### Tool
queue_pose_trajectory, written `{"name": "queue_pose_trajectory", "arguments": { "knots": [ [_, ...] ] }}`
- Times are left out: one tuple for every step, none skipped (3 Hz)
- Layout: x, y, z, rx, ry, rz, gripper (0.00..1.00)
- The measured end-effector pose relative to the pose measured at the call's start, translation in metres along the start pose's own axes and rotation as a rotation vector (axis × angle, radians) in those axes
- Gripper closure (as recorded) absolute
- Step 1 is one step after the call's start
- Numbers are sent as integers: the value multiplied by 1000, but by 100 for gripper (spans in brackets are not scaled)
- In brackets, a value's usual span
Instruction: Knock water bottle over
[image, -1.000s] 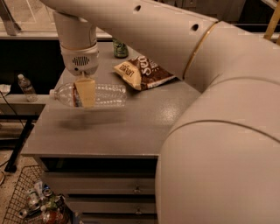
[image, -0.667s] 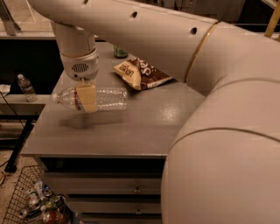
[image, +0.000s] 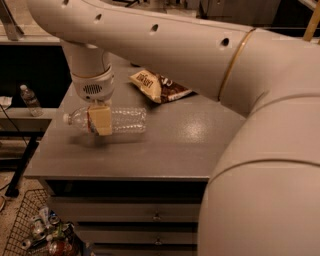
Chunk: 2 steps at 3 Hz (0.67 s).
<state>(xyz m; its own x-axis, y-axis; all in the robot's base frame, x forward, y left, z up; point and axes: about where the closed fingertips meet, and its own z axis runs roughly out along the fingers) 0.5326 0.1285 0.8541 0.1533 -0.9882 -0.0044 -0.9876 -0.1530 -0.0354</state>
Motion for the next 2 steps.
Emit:
{"name": "queue_pose_trajectory", "arguments": {
  "knots": [
    [-2,-1,1,7,-6,1,85],
    [-3,-3,2,13,-12,0,64]
  ]
}}
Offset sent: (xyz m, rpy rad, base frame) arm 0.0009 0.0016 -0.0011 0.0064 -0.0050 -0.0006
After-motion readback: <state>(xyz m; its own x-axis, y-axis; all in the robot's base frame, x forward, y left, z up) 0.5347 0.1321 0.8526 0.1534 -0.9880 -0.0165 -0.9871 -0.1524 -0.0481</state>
